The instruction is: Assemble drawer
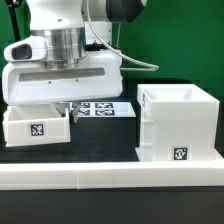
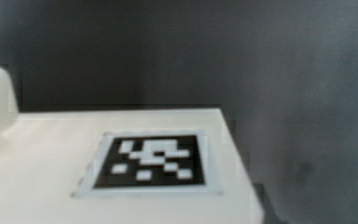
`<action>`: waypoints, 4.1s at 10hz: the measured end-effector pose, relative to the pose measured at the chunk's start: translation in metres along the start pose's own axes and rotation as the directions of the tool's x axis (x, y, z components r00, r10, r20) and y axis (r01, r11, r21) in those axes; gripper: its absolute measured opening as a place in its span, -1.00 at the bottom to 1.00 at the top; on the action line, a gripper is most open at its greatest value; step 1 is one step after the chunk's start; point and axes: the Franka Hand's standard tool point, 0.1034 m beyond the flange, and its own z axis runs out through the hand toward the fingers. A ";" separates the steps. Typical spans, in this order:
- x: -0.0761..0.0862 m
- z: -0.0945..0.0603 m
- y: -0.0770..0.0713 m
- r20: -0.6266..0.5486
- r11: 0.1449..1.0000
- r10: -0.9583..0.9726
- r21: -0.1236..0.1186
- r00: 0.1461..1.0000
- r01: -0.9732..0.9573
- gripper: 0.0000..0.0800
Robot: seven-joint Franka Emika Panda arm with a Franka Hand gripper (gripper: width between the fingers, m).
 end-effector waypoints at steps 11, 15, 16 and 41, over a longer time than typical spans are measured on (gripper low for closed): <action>0.002 0.011 -0.012 0.042 0.654 -0.754 -0.039 0.655 0.755 -0.89; 0.003 0.011 -0.014 0.073 0.378 -0.922 -0.031 0.379 0.925 -0.89; 0.003 0.011 -0.011 0.081 0.326 -0.941 -0.028 0.327 0.945 -0.89; 0.030 0.022 -0.059 0.082 0.149 -0.985 -0.010 0.149 0.989 -0.89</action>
Offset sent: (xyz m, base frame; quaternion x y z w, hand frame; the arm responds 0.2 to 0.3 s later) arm 0.0093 0.0183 -0.0042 0.0159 0.0147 -0.3221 0.9465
